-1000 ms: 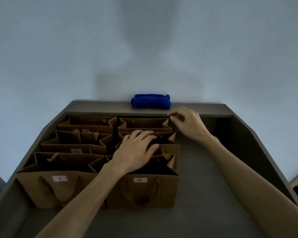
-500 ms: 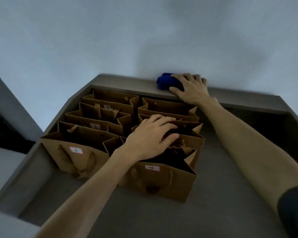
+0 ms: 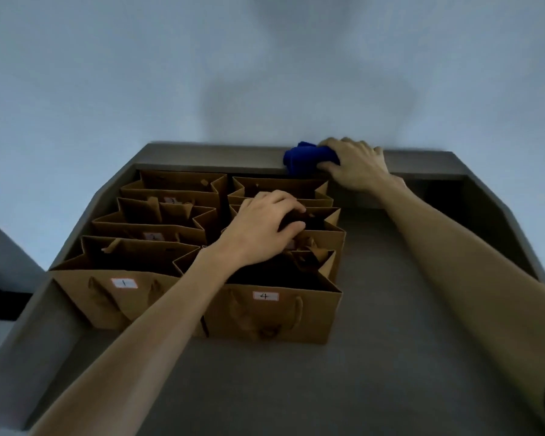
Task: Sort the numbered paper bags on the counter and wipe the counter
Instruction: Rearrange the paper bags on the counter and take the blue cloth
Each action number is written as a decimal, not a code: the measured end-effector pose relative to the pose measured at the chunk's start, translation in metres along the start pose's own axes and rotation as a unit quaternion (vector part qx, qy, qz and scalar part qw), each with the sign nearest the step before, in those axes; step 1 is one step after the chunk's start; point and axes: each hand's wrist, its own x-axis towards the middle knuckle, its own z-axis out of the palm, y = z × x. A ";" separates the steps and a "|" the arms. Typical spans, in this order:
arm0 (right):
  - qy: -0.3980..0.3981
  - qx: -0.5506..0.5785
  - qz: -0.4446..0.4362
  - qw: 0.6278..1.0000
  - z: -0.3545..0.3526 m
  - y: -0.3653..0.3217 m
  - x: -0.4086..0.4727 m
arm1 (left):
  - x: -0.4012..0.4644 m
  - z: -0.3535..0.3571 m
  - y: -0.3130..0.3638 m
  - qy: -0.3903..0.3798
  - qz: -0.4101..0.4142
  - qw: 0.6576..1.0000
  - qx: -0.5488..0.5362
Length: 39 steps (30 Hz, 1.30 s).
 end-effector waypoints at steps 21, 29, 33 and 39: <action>-0.157 0.016 0.129 0.979 0.055 -0.031 -0.286 | 0.046 0.045 0.026 -0.071 0.010 0.996 0.048; -0.127 -0.007 0.082 0.988 0.064 -0.030 -0.277 | 0.042 0.046 0.029 -0.042 0.039 0.997 0.052; -0.151 -0.014 -0.011 0.988 0.070 -0.024 -0.268 | 0.040 0.044 0.028 -0.043 0.065 0.997 0.027; -0.111 -0.009 0.068 0.991 0.079 0.003 -0.241 | 0.039 0.045 0.027 -0.031 0.053 0.998 0.018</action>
